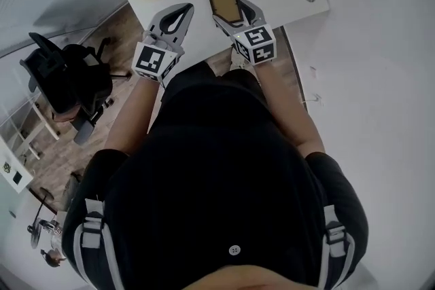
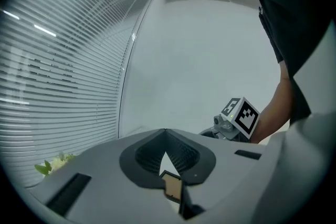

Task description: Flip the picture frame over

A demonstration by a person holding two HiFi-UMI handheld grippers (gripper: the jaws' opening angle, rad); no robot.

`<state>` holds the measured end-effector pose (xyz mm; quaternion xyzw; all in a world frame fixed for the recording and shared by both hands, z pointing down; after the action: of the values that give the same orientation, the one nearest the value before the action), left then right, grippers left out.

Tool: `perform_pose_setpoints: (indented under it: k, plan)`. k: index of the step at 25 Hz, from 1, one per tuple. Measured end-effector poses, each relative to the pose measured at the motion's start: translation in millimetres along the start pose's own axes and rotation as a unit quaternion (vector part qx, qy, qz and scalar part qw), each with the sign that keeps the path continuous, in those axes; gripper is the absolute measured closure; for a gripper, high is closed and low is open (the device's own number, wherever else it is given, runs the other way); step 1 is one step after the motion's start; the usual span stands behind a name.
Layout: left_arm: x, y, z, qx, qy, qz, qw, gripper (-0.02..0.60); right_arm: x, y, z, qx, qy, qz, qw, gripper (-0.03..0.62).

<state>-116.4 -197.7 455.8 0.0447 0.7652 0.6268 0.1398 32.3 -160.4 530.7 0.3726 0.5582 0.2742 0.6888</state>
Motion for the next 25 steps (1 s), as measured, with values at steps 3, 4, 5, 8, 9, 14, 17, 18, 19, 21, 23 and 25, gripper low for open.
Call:
perform_pose_setpoints:
  k: [3, 4, 5, 8, 9, 14, 17, 18, 19, 21, 23, 25]
  plan:
    - [0, 14, -11, 0.004, 0.005, -0.010, 0.9999, 0.577, -16, 14, -4, -0.002, 0.028, -0.023, 0.999, 0.247]
    - [0, 19, -13, 0.007, 0.005, -0.009, 0.9999, 0.577, -20, 18, -5, -0.003, 0.037, -0.031, 0.999, 0.255]
    - [0, 23, -16, 0.011, 0.005, -0.007, 0.9999, 0.577, -24, 23, -6, -0.005, 0.046, -0.038, 0.998, 0.257]
    - [-2, 37, -20, 0.015, 0.008, -0.011, 0.9998, 0.577, -34, 37, -8, -0.009, 0.070, -0.057, 0.996, 0.277]
    - [-3, 40, -21, 0.012, 0.012, -0.016, 0.9997, 0.577, -38, 43, -9, -0.012, 0.075, -0.064, 0.995, 0.283]
    - [-6, 60, -22, 0.015, 0.025, -0.043, 0.9986, 0.577, -56, 73, -12, -0.018, 0.100, -0.103, 0.989, 0.329]
    - [-9, 69, -21, 0.019, 0.029, -0.047, 0.9983, 0.577, -66, 90, -11, -0.028, 0.111, -0.123, 0.986, 0.349]
    - [-11, 70, -21, 0.019, 0.029, -0.045, 0.9984, 0.577, -69, 95, -10, -0.029, 0.114, -0.130, 0.984, 0.358]
    - [-13, 72, -21, 0.020, 0.030, -0.043, 0.9984, 0.577, -73, 99, -10, -0.029, 0.117, -0.138, 0.983, 0.362]
    - [-15, 79, -21, 0.023, 0.031, -0.043, 0.9983, 0.577, -80, 108, -12, -0.031, 0.120, -0.154, 0.980, 0.372]
    - [-15, 86, -20, 0.029, 0.031, -0.051, 0.9978, 0.577, -83, 114, -15, -0.038, 0.123, -0.162, 0.978, 0.381]
    - [-16, 90, -19, 0.034, 0.027, -0.050, 0.9978, 0.577, -86, 120, -17, -0.036, 0.127, -0.166, 0.977, 0.392]
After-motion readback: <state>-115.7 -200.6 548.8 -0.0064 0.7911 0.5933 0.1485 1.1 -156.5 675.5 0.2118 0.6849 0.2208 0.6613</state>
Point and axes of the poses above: the fingertips, and each gripper's own axes: x backward along the fingers, z to its right, y out of its underside, the point moved 5 cm from there along x, backward along the fingers, and after that the axes turned 11 degrees about y, right-handed, at the moved point
